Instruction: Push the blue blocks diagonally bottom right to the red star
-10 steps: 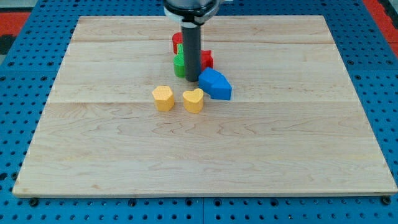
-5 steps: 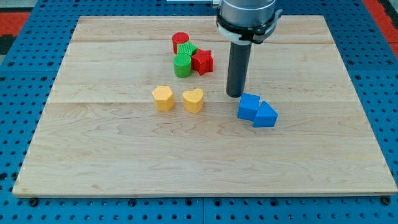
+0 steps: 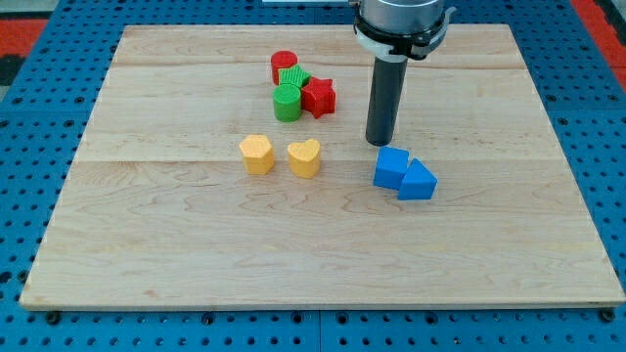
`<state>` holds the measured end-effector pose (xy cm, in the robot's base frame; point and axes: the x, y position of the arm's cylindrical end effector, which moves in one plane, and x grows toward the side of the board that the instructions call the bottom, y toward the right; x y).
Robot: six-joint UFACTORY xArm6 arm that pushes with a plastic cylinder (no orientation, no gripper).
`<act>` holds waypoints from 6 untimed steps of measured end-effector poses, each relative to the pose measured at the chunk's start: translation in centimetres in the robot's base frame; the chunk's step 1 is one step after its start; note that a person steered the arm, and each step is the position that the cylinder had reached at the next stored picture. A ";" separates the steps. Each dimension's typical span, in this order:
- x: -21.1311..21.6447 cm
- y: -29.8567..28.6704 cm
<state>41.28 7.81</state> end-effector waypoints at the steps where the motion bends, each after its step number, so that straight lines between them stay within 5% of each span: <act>1: 0.0 0.5; 6: 0.2 2.7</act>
